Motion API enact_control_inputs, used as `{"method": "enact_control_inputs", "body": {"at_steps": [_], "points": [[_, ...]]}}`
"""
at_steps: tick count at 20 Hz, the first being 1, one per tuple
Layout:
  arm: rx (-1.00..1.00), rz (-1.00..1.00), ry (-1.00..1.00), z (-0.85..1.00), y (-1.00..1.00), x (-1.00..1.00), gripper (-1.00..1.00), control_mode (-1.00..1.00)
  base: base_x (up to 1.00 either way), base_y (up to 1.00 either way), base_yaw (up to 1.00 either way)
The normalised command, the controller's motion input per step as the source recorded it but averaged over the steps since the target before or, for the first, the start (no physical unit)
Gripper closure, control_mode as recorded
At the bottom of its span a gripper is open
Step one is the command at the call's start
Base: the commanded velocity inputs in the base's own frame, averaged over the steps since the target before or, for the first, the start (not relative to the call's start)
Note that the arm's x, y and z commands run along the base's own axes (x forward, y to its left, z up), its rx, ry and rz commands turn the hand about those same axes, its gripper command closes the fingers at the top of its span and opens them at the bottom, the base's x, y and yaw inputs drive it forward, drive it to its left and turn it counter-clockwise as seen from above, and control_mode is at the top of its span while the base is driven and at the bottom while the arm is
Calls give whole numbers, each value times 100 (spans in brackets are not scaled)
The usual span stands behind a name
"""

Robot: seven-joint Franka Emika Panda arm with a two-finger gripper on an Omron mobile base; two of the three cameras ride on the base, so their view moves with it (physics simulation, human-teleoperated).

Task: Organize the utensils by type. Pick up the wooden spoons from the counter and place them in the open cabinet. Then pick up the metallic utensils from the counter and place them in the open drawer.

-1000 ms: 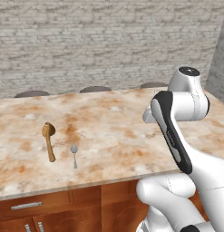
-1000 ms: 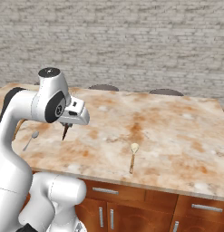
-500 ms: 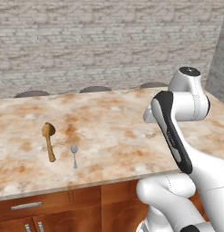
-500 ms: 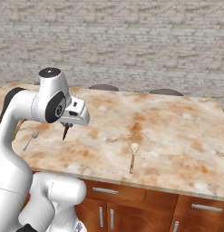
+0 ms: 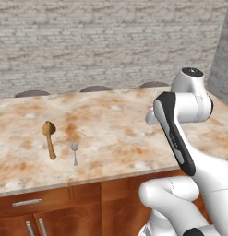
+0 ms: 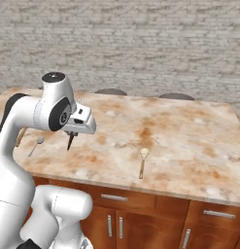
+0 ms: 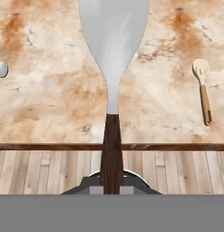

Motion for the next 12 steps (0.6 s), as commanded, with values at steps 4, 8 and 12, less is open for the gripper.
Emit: {"method": "enact_control_inputs", "body": {"at_steps": [4,8,12], "points": [[0,0,0,0,0,0,100,100,-69,-5,-4],[0,0,0,0,0,0,100,100,-48,-4,-3],[0,0,0,0,0,0,100,100,-7,-2,0]]}}
